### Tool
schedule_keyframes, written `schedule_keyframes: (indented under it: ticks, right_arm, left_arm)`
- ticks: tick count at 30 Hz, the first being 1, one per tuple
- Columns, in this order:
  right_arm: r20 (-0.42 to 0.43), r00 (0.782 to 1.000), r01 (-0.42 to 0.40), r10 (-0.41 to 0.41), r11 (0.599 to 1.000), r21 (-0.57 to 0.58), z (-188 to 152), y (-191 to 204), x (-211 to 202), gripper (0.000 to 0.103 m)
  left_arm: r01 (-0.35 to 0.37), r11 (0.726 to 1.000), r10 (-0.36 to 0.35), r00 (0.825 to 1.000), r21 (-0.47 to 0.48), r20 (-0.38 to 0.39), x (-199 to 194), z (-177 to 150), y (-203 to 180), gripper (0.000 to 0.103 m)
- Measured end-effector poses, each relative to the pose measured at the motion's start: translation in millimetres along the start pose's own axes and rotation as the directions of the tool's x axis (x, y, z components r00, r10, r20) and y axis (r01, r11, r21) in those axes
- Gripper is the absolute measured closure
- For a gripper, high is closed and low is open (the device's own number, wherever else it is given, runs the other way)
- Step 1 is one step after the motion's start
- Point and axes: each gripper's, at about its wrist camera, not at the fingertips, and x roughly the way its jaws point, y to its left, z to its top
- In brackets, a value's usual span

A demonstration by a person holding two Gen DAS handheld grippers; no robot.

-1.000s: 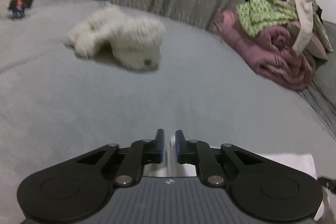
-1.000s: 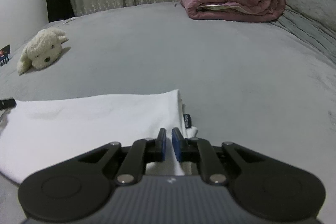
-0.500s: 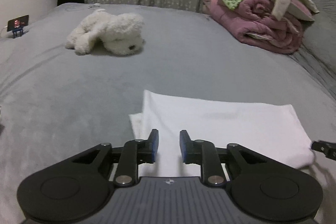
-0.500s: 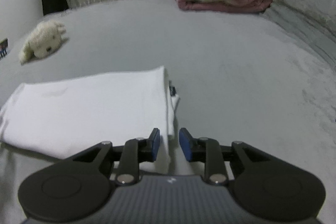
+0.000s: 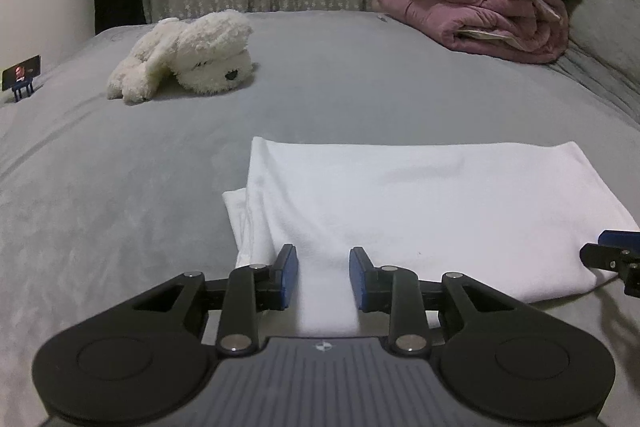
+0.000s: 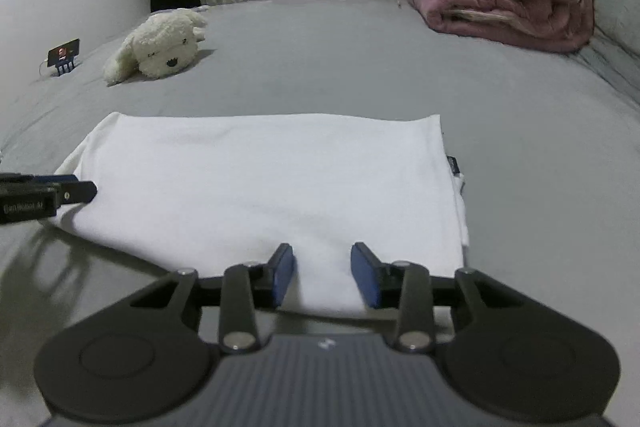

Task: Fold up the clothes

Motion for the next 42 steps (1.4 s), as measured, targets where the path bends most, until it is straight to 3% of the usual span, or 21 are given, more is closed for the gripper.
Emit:
schedule_keyframes:
  ticks: [7,12,18,26,31,34,37,42]
  right_arm:
    - [-0.019,1.000,-0.009,0.009,1.000,0.013,5.6,-13.5,-4.7,0.069]
    - [-0.027,0.999,-0.017,0.019,0.997,0.082,4.5,-38.5,-9.5,0.074]
    - [-0.037,0.998,0.045,-0.041,0.995,0.091,4.1,-48.3,-11.2,0.078]
    - [-0.069,0.997,0.040,-0.033,0.992,0.115,4.1,-56.2,-5.3,0.078]
    - [-0.065,0.996,0.059,-0.053,0.994,0.096,4.8,-50.8,-4.5,0.077]
    - [-0.016,0.998,0.068,-0.067,0.996,0.057,6.4,-37.3,-10.1,0.075]
    - [0.048,0.998,0.032,-0.033,0.999,0.021,9.8,-22.2,-18.6,0.074]
    - [0.099,0.994,-0.043,0.049,0.997,-0.060,6.1,13.0,-22.1,0.074]
  left_arm:
    - [0.039,0.998,-0.039,0.999,-0.047,-0.016,-0.3,3.2,11.8,0.074]
    - [0.092,0.988,-0.095,0.995,-0.126,-0.019,2.1,7.6,30.1,0.079]
    - [0.071,0.993,-0.073,0.997,-0.091,-0.014,1.8,6.4,24.8,0.079]
    - [0.081,0.986,-0.088,0.995,-0.144,-0.040,0.1,5.2,40.8,0.091]
    - [0.069,0.986,-0.076,0.996,-0.150,-0.048,-4.8,5.6,39.4,0.092]
    - [0.056,0.997,-0.056,0.998,-0.053,-0.001,-19.0,7.6,17.7,0.090]
    - [0.114,0.993,-0.115,0.992,0.017,0.059,-29.3,6.4,-1.2,0.090]
    - [0.179,0.977,-0.187,0.980,0.115,0.064,-22.4,-3.5,-30.2,0.090]
